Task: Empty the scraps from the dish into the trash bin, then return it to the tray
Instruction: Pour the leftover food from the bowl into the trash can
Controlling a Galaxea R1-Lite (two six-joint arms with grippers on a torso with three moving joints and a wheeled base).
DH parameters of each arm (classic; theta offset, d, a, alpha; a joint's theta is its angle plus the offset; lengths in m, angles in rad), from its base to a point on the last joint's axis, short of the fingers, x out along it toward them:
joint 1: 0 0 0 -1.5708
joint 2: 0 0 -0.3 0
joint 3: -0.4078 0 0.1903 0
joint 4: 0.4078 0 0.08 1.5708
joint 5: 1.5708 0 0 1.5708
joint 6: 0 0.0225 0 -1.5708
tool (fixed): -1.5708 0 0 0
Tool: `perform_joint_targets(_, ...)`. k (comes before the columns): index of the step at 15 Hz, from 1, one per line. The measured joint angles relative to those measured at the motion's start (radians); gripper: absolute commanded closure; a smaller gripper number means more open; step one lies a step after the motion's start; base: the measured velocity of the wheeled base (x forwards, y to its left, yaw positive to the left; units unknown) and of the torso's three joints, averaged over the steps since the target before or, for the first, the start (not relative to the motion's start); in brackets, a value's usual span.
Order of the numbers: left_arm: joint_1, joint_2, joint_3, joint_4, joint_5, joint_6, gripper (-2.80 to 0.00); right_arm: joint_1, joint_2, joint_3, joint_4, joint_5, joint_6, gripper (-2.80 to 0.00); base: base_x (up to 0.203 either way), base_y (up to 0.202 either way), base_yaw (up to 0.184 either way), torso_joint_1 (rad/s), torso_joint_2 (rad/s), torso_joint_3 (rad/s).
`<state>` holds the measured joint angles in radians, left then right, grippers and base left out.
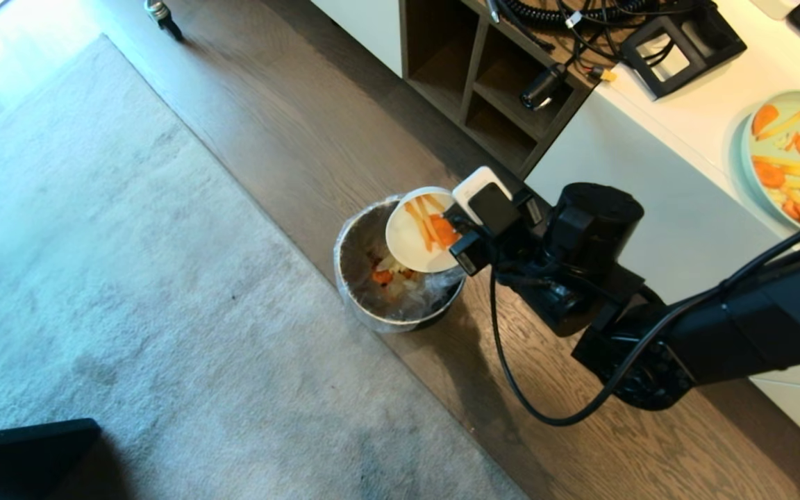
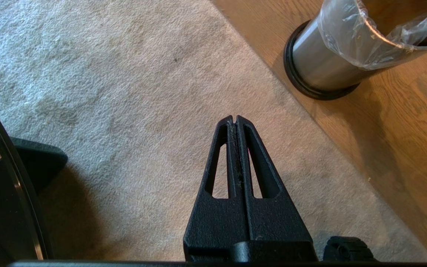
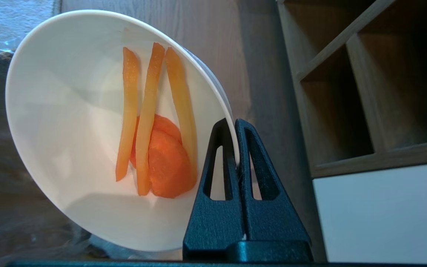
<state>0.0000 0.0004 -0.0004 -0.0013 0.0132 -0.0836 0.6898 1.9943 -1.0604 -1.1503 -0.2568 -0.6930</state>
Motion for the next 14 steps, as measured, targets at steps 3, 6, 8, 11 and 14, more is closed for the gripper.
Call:
perform_joint_targets(3,0.000,0.000,0.000,0.000,0.000,0.000,0.00,0.000,0.033,-0.033,-0.113,0.002,-0.144,0.00,0.000,0.000,0.000,0.000,0.00,0.000)
perform_joint_targets(6,0.000,0.000,0.000,0.000,0.000,0.000,0.00,0.008,0.062,-0.043,-0.214,0.005,-0.242,0.00,0.000,0.000,0.000,0.000,0.00,0.000)
perform_joint_targets(8,0.000,0.000,0.000,0.000,0.000,0.000,0.00,0.011,0.070,-0.044,-0.264,0.005,-0.313,0.00,0.000,0.000,0.000,0.000,0.00,0.000)
perform_joint_targets(11,0.000,0.000,0.000,0.000,0.000,0.000,0.00,0.035,0.080,-0.028,-0.336,0.006,-0.403,0.00,0.000,0.000,0.000,0.000,0.00,0.000)
perform_joint_targets(14,0.000,0.000,0.000,0.000,0.000,0.000,0.00,0.093,0.091,-0.017,-0.371,0.001,-0.445,0.00,0.000,0.000,0.000,0.000,0.00,0.000)
